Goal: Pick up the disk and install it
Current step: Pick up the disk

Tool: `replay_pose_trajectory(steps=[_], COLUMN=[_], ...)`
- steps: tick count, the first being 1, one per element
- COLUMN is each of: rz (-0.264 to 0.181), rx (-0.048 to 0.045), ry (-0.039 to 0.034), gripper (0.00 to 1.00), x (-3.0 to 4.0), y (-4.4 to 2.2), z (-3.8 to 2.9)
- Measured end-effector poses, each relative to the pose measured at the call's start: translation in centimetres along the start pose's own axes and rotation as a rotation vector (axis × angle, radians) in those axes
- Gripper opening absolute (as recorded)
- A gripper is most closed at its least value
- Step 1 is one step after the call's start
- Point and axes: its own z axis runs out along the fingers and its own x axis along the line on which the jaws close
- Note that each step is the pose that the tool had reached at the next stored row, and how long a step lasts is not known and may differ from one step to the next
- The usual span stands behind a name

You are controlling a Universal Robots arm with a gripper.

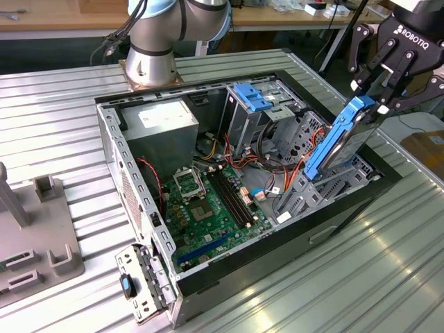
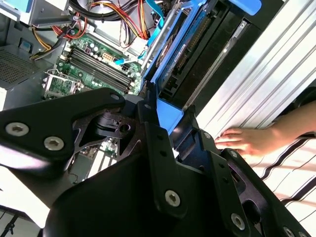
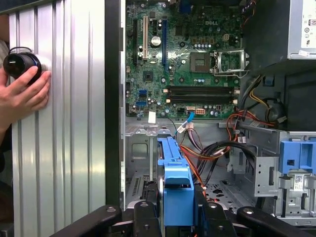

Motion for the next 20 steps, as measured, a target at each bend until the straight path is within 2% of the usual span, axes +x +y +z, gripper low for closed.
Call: replay_pose_trajectory(steps=[15, 20], rz=[0.000, 0.000], rx=[0.0000, 0.0006], ry=[0.0001, -0.0086], gripper=[0.37, 0.37], x=[0.05, 0.11], y=[0.05, 0.21], z=[0.60, 0.82])
